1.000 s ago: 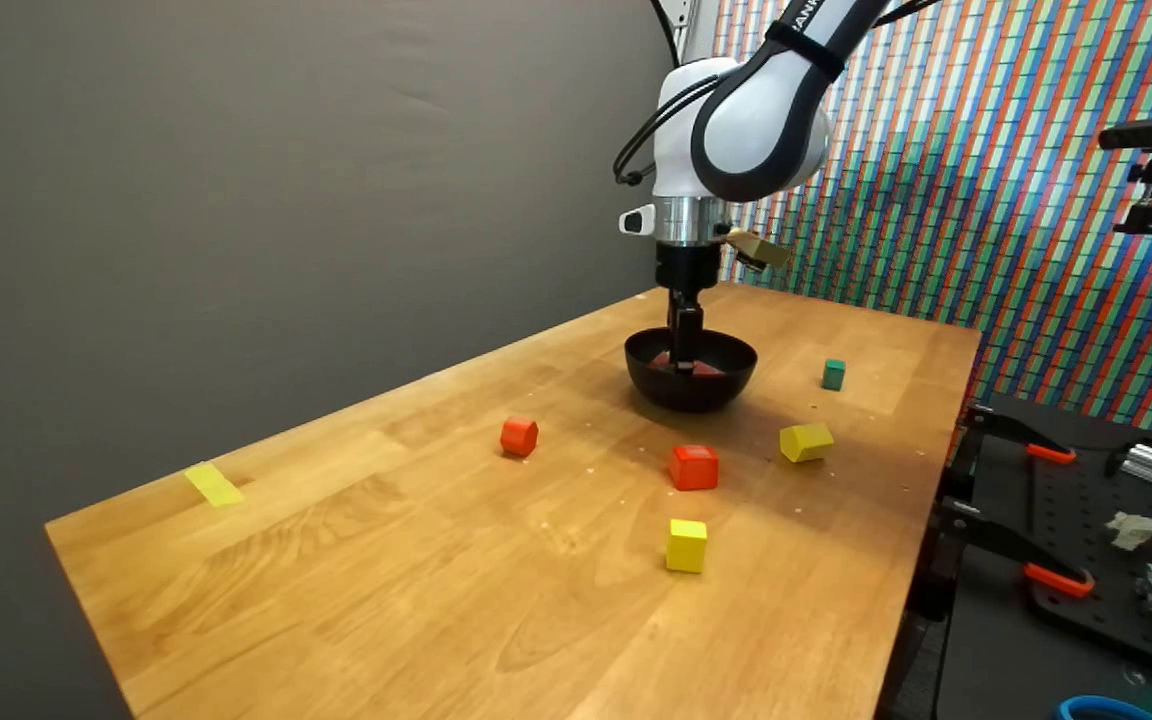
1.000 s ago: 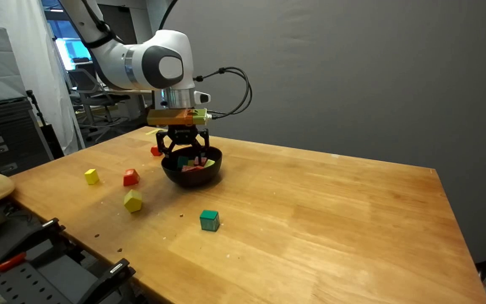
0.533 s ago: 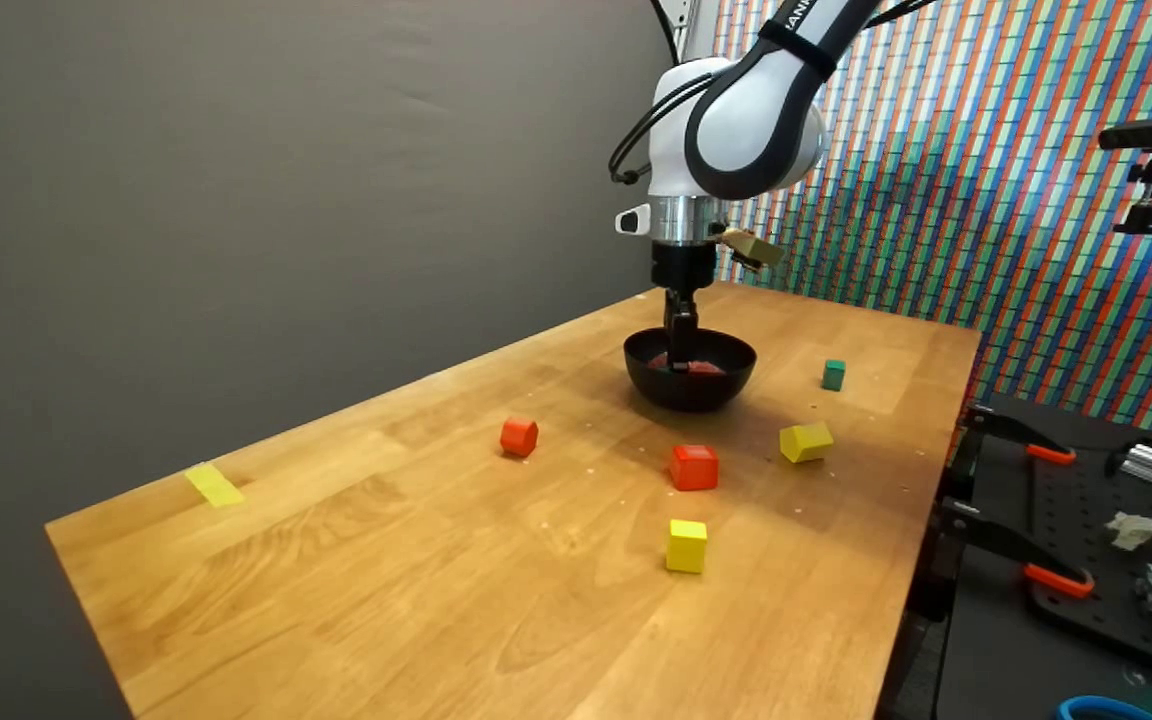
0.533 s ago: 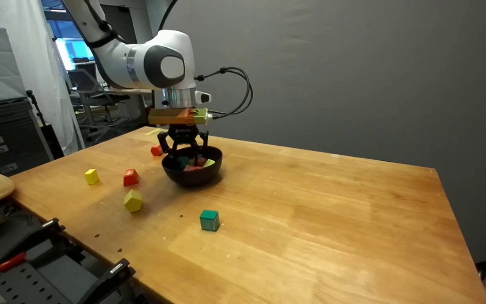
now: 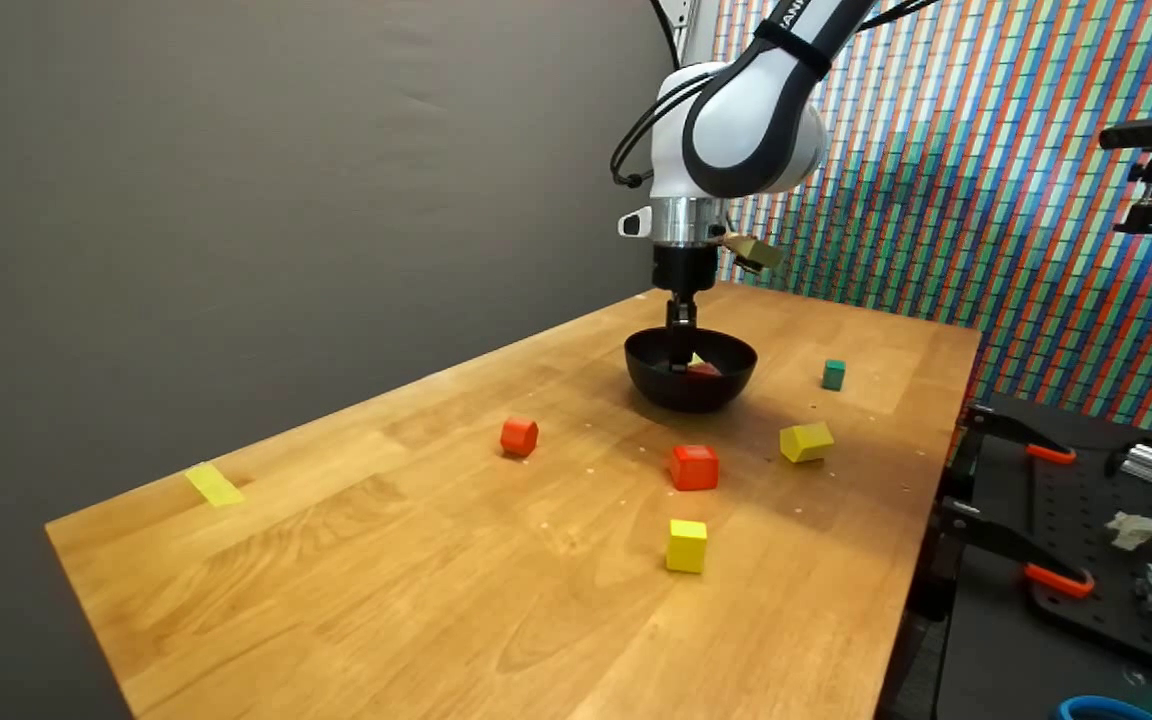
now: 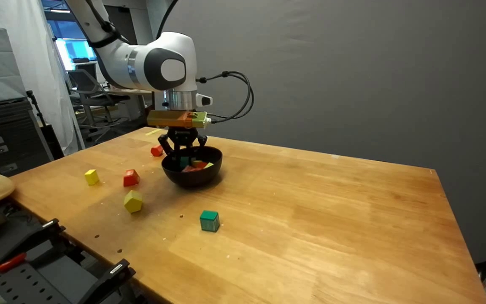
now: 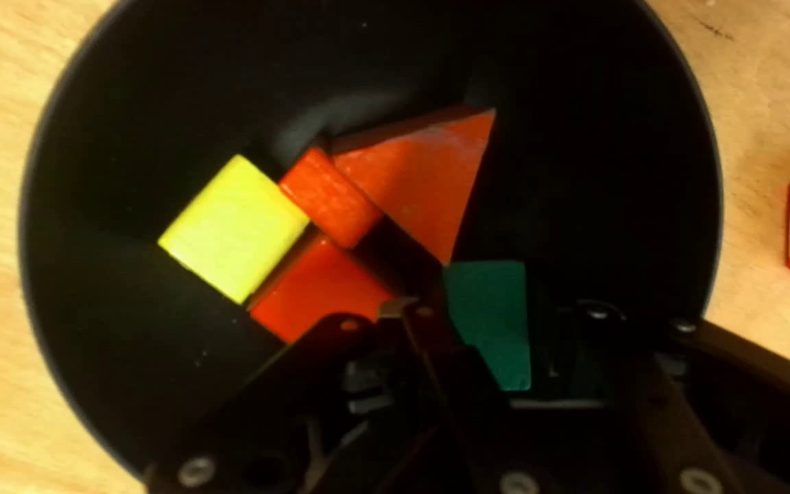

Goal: Take the blocks in the bowl and put them on the table

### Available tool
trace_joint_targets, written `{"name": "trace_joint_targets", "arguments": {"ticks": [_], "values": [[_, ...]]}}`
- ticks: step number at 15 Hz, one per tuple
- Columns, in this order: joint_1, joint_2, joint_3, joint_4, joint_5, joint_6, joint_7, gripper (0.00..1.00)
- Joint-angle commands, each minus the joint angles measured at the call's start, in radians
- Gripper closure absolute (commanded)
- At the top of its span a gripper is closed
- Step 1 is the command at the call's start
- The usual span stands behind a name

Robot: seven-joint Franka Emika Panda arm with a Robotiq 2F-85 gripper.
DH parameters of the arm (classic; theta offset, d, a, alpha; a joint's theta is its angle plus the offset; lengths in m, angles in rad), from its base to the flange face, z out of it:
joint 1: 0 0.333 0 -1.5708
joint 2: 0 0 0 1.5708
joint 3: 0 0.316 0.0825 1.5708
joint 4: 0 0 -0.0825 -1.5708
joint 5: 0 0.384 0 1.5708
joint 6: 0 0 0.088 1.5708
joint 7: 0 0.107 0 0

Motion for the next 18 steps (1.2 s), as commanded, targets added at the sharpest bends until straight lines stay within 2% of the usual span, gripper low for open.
{"name": "trace_joint_targets", "arguments": {"ticks": [1,4,6,8,11,14,15,16,17,18], "values": [[-0.033,-0.088,0.016,-0.033,0.015,-0.018,-0.023,0.83],[-0.058,-0.232,-0.025,-0.116,0.007,0.021,-0.005,0.83],[-0.093,-0.304,-0.049,-0.148,0.044,0.035,-0.018,0.83],[-0.116,-0.358,-0.106,-0.168,0.058,0.030,-0.002,0.83],[-0.108,-0.326,-0.211,-0.141,-0.062,-0.002,0.116,0.83],[-0.100,-0.261,-0.254,-0.108,-0.134,-0.043,0.164,0.81],[-0.099,-0.242,-0.257,-0.099,-0.140,-0.056,0.167,0.78],[-0.099,-0.225,-0.254,-0.090,-0.136,-0.065,0.163,0.57],[-0.098,-0.209,-0.252,-0.082,-0.137,-0.073,0.166,0.53],[-0.097,-0.195,-0.249,-0.071,-0.133,-0.088,0.160,0.37]]}}
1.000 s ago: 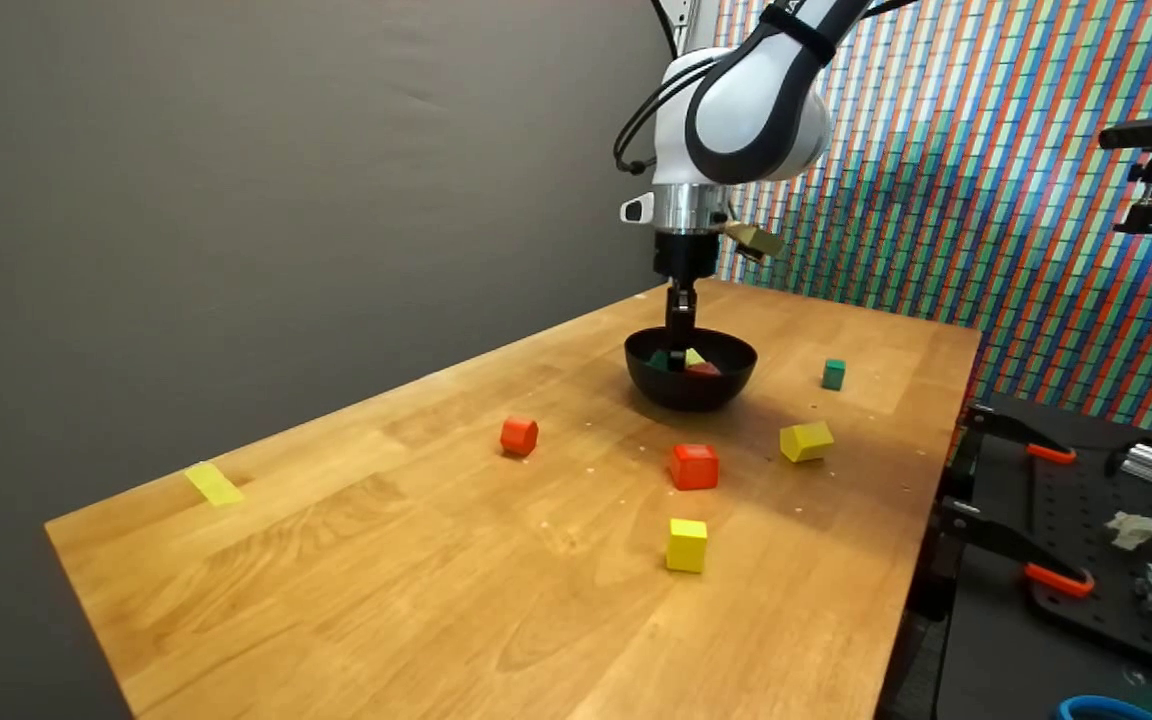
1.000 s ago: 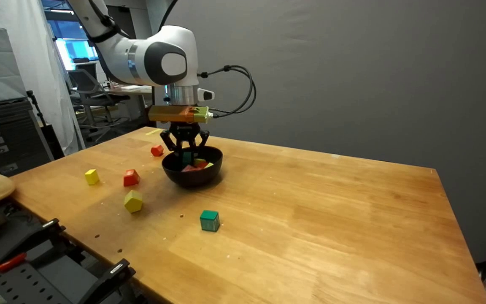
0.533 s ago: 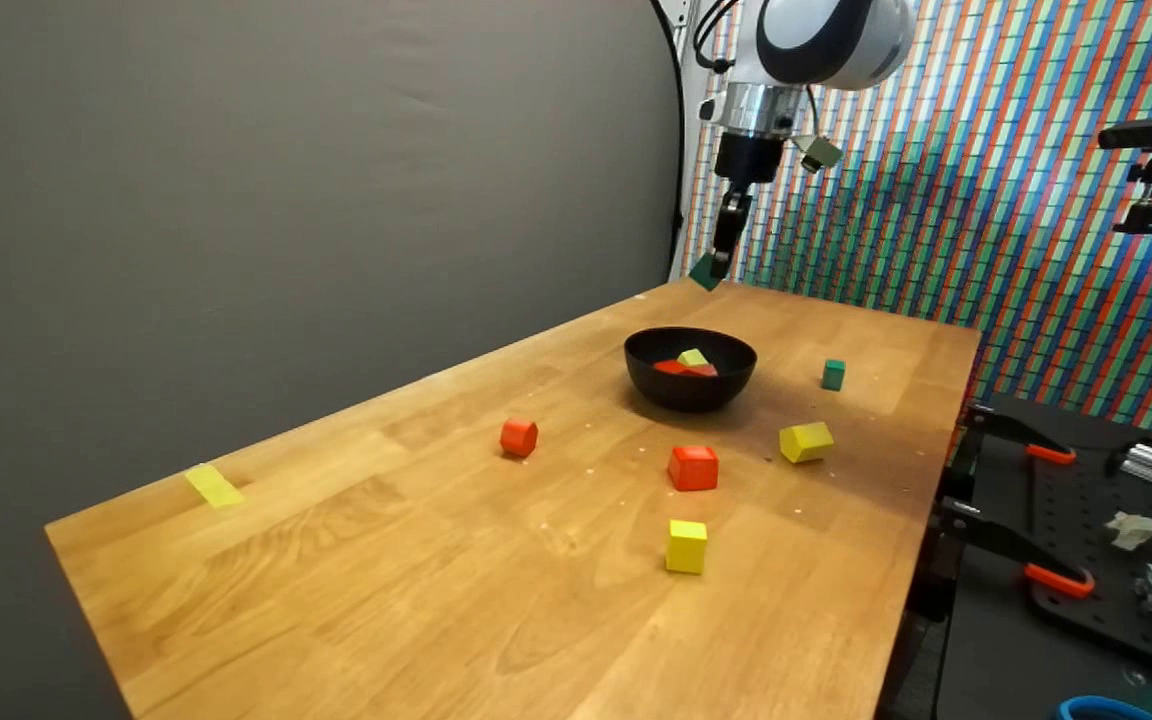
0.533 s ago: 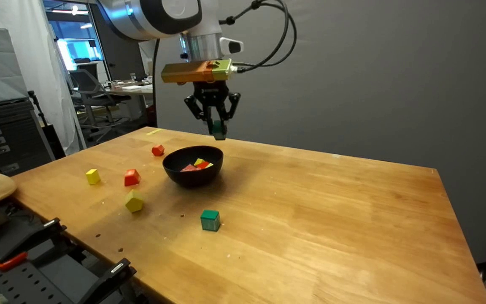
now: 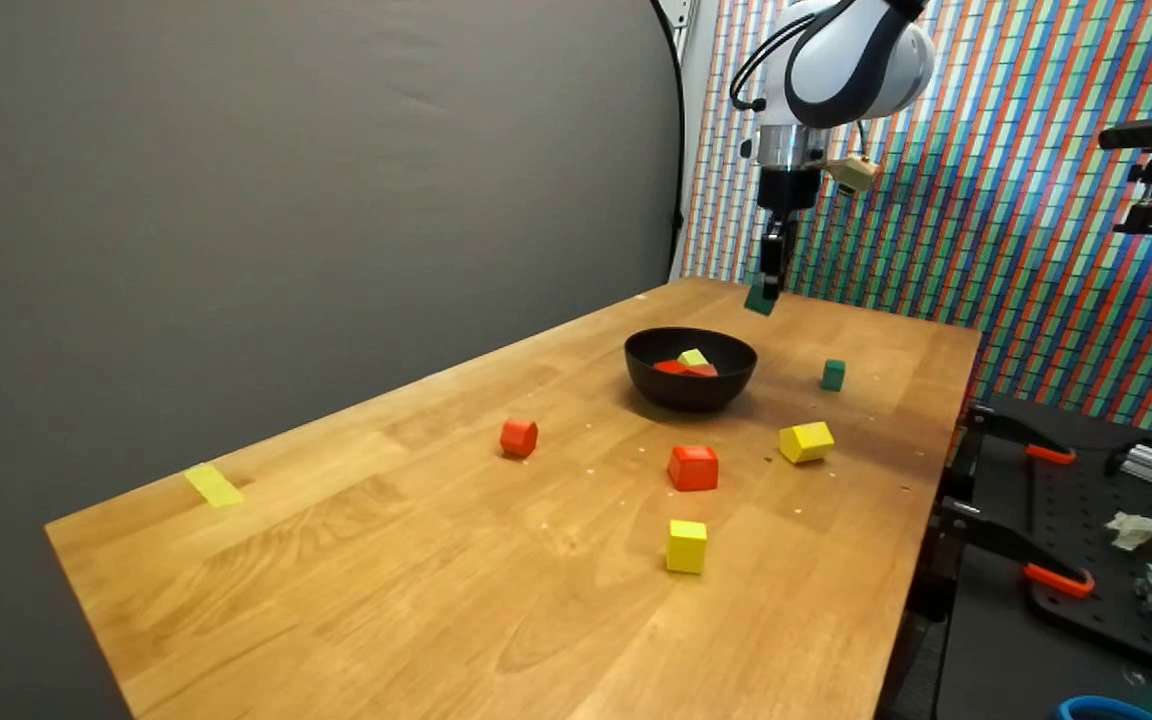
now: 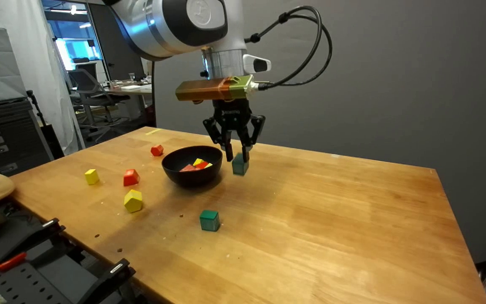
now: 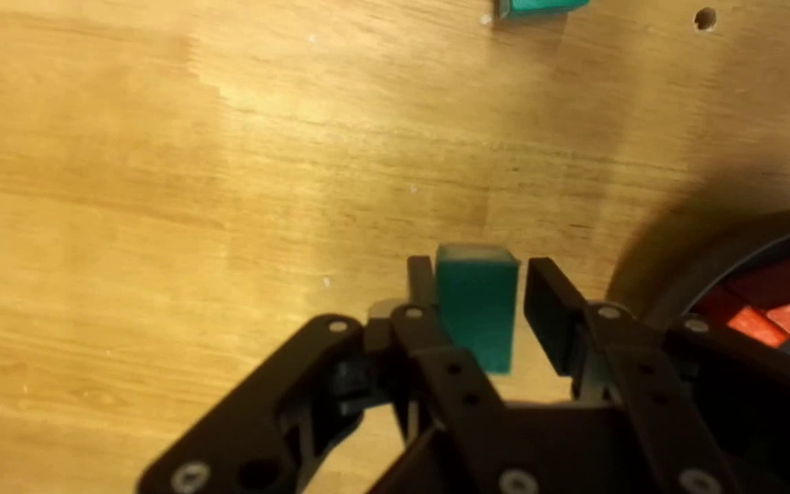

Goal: Take the blocks in the bowl and put them on the table

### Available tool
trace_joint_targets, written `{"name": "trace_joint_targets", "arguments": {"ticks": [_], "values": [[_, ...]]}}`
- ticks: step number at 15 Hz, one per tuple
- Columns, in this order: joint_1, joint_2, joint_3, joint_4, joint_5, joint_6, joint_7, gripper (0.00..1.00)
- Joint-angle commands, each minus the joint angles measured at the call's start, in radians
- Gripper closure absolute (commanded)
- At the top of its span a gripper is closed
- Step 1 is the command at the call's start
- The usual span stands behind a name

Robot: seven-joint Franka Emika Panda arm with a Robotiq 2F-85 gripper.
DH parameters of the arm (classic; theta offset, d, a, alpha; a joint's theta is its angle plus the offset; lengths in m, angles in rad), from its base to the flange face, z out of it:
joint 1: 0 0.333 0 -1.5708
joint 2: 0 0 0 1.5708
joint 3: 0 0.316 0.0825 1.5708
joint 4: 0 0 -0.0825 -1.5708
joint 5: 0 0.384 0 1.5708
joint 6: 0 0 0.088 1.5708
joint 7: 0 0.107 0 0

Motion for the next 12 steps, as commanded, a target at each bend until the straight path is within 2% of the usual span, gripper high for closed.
{"name": "trace_joint_targets", "arguments": {"ticks": [1,4,5,9,12], "values": [[0.021,0.059,-0.005,0.068,-0.027,-0.064,0.025,0.27],[0.032,0.072,-0.006,0.097,-0.048,-0.118,0.021,0.05],[0.034,0.064,-0.004,0.103,-0.056,-0.139,0.016,0.01],[0.035,-0.032,0.027,0.106,-0.029,-0.192,-0.057,0.00],[0.055,-0.059,0.066,0.132,0.006,-0.232,-0.112,0.00]]}}
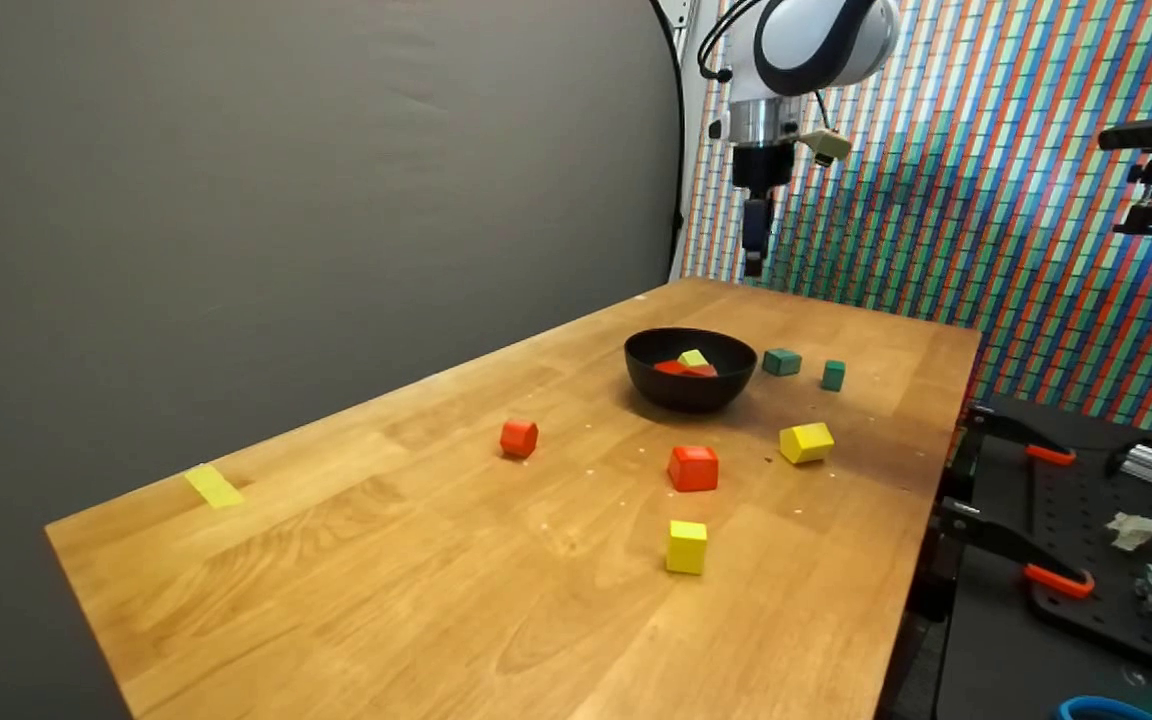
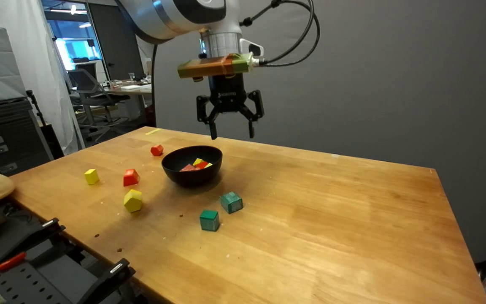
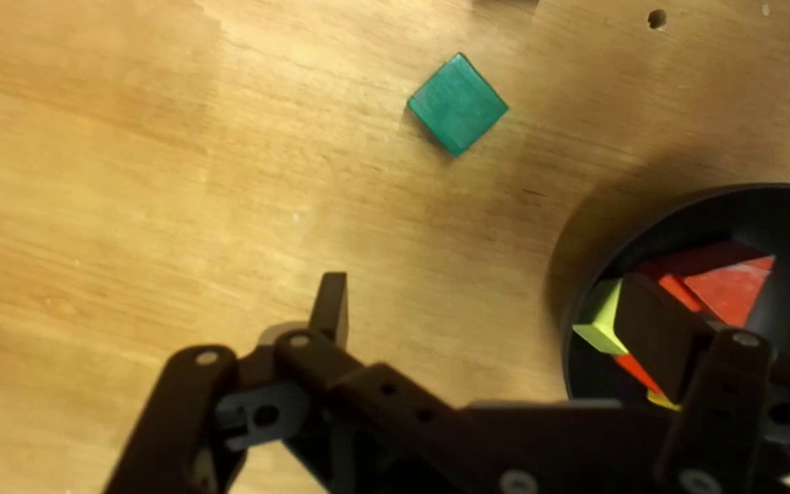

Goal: Take the blocks in the bowl and put them on the table

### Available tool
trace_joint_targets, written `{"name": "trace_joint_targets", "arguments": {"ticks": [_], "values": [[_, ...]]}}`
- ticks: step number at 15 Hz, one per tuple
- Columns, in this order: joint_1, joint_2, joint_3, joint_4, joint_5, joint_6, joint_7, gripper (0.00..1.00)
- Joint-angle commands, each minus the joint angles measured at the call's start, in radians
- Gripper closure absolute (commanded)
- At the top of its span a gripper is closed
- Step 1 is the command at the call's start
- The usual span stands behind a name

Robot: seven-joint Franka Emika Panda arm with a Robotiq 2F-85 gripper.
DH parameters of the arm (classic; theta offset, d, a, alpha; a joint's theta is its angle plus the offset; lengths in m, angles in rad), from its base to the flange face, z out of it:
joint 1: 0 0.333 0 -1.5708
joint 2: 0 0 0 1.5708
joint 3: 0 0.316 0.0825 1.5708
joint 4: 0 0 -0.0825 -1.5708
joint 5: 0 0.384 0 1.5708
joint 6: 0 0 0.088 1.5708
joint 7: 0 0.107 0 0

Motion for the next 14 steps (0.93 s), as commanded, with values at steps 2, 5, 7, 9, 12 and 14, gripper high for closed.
{"name": "trace_joint_targets", "arguments": {"ticks": [2,5,7,9,12,14], "values": [[0.032,-0.042,0.072,0.032,0.119,-0.074,-0.111,0.00],[0.068,-0.001,0.122,0.064,0.216,-0.088,-0.130,0.00],[0.088,0.040,0.138,0.085,0.238,-0.083,-0.097,0.00],[0.103,0.080,0.133,0.090,0.221,-0.057,-0.030,0.00],[0.104,0.073,0.137,0.061,0.208,-0.062,-0.020,0.00],[0.102,0.101,0.143,0.074,0.218,-0.072,-0.015,0.00]]}}
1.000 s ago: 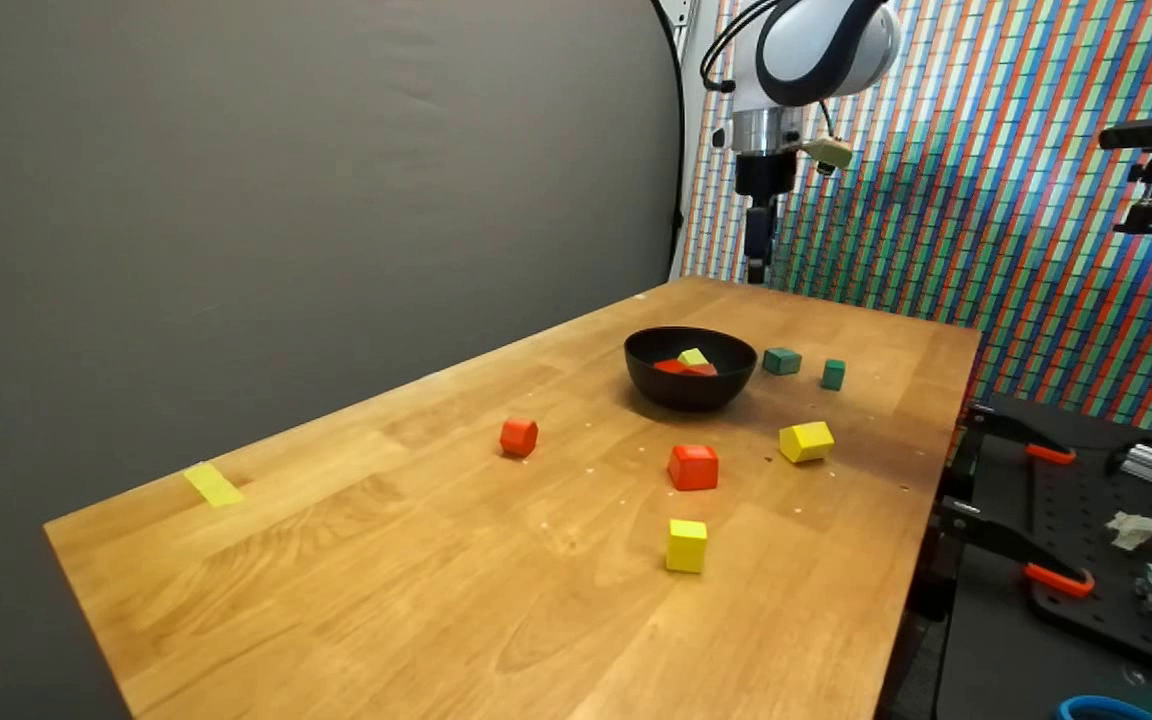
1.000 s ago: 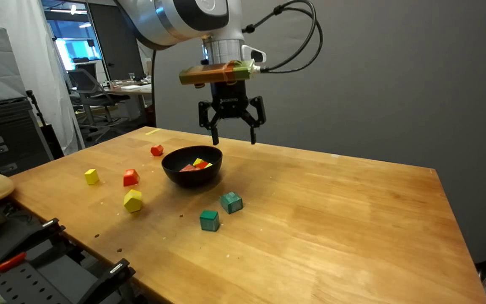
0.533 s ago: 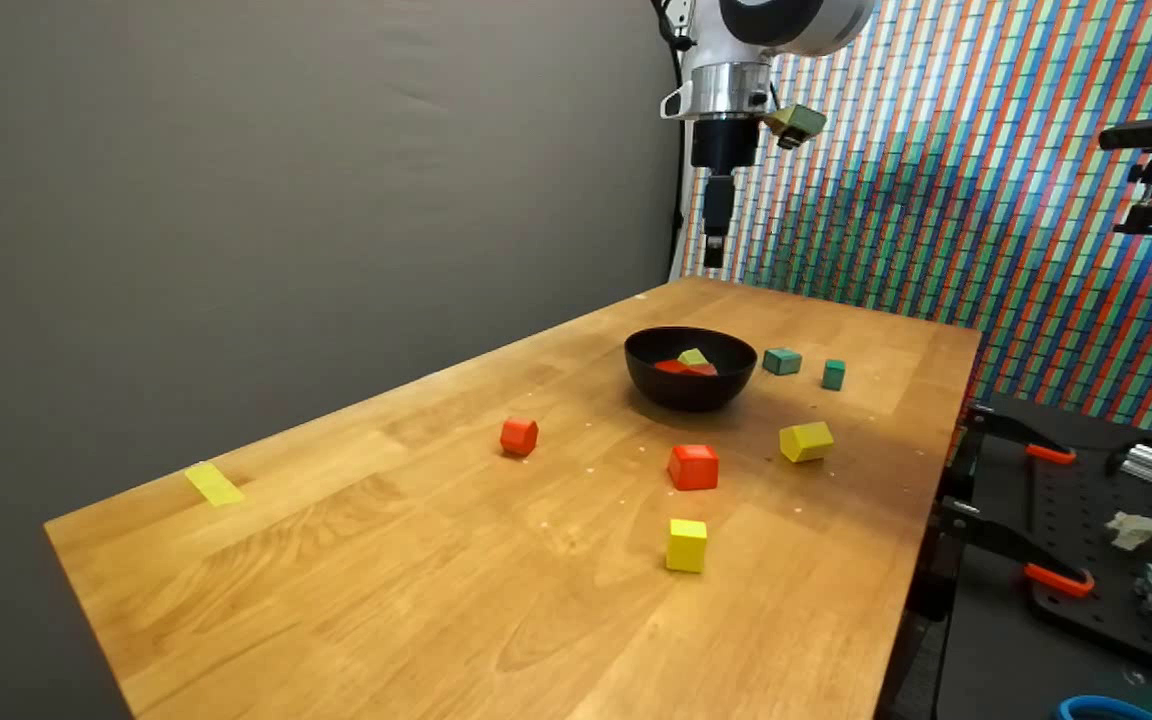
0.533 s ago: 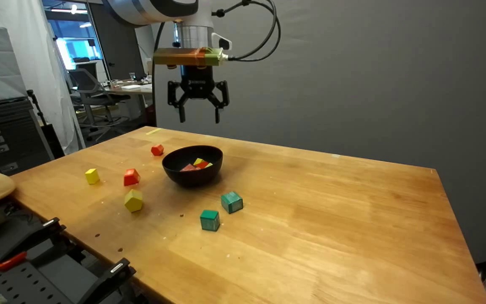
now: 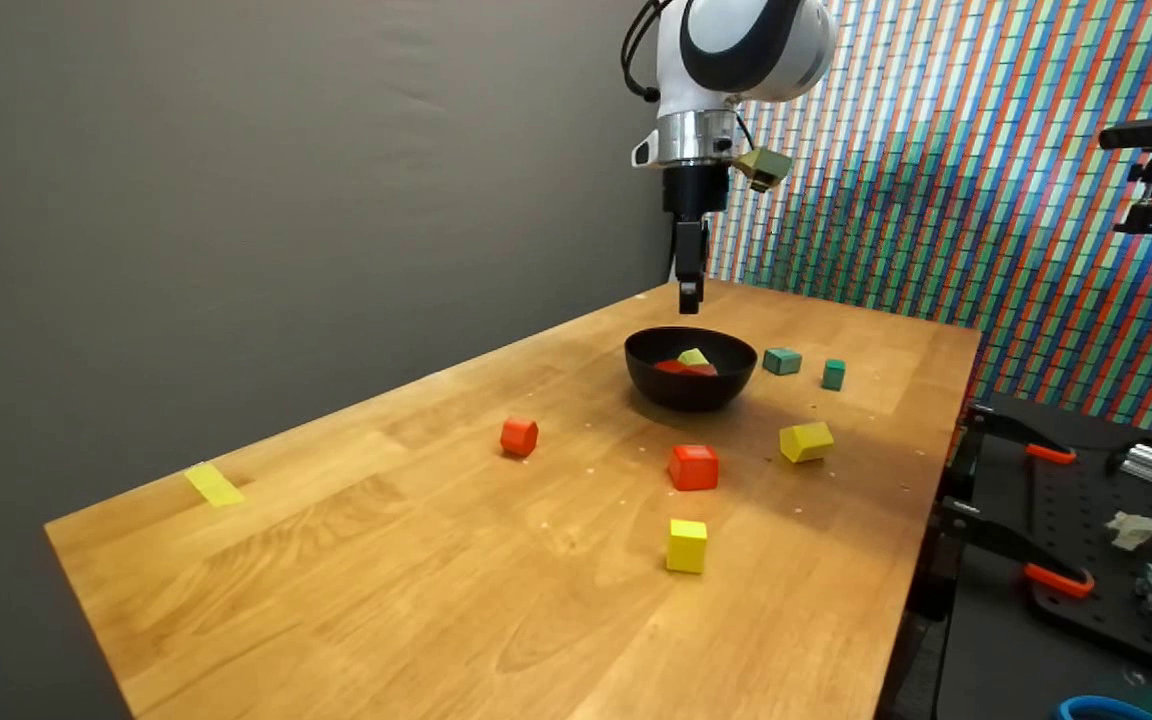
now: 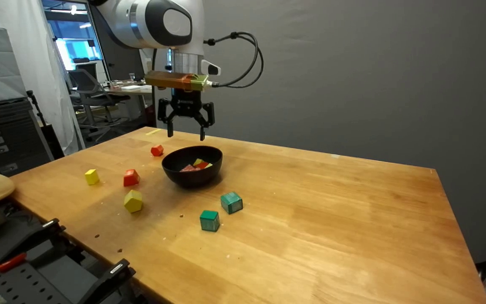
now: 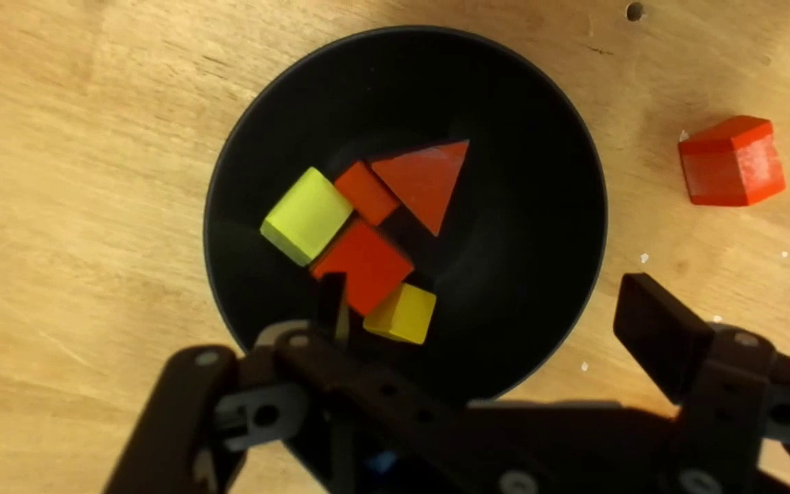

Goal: Take the blocks in the bowl and put them on the table

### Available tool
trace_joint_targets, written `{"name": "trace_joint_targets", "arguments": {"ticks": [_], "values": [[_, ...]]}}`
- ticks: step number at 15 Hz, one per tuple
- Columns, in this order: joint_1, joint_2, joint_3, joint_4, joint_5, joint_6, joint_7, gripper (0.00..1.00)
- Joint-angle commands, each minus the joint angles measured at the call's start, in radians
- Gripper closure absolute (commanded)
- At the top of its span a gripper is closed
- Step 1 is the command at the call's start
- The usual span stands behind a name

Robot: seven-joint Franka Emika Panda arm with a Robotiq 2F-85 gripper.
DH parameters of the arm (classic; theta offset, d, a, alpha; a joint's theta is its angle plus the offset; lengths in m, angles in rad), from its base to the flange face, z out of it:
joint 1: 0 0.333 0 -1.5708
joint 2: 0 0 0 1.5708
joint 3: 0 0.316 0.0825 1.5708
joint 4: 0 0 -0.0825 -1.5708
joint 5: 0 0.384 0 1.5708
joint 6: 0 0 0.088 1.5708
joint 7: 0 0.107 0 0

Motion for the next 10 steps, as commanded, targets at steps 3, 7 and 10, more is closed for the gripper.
{"name": "trace_joint_targets", "arguments": {"ticks": [3,7,10], "values": [[0.001,0.047,0.006,0.017,0.012,0.011,0.027,0.00],[0.005,0.083,-0.002,0.000,0.005,0.092,0.101,0.00],[0.020,0.117,-0.016,-0.008,-0.024,0.162,0.177,0.00]]}}
